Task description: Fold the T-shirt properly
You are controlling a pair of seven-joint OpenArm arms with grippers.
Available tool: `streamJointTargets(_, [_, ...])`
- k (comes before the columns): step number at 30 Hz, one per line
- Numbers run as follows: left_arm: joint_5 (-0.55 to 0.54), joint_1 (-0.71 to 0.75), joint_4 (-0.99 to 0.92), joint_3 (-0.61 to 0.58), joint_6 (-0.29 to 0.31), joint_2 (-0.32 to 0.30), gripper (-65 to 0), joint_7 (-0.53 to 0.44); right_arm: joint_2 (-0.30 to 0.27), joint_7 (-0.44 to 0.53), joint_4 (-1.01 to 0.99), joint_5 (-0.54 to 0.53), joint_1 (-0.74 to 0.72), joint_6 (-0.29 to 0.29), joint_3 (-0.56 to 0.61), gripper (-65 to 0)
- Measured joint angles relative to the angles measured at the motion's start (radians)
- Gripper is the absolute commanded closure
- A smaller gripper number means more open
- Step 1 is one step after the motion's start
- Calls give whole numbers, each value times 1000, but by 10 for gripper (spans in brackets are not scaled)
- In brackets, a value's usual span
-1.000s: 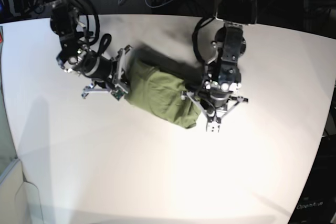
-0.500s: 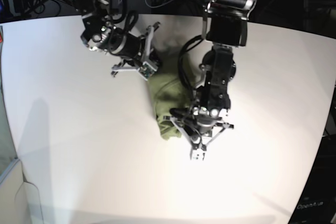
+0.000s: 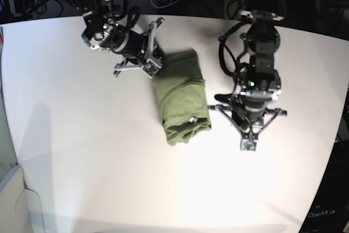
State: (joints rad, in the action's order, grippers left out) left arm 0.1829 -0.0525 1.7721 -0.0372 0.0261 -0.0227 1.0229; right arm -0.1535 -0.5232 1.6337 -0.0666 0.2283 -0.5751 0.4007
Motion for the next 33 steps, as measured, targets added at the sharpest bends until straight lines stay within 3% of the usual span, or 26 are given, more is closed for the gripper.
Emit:
streamJointTargets(6, [-8, 130, -27, -5, 3, 0, -5, -7, -38, -10, 31, 6, 0, 0, -2, 0])
streamJointTargets(13, [-12, 126, -222, -10, 3, 29, -5, -186, -35, -8, 56, 5, 19, 0, 0, 0])
streamJointTargets(23, [0, -74, -488, -3, -5, 79, -5, -334, -55, -7, 56, 1, 43, 0, 1, 0])
streamJointTargets(29, [-5, -130, -528, -6, 0, 129, -5, -309, -69, -1, 56, 4, 52, 0, -41, 0])
streamJointTargets(33, [-8, -133, -470, -7, 3, 122, -5, -302, -79, -14, 84, 5, 55, 0, -82, 0])
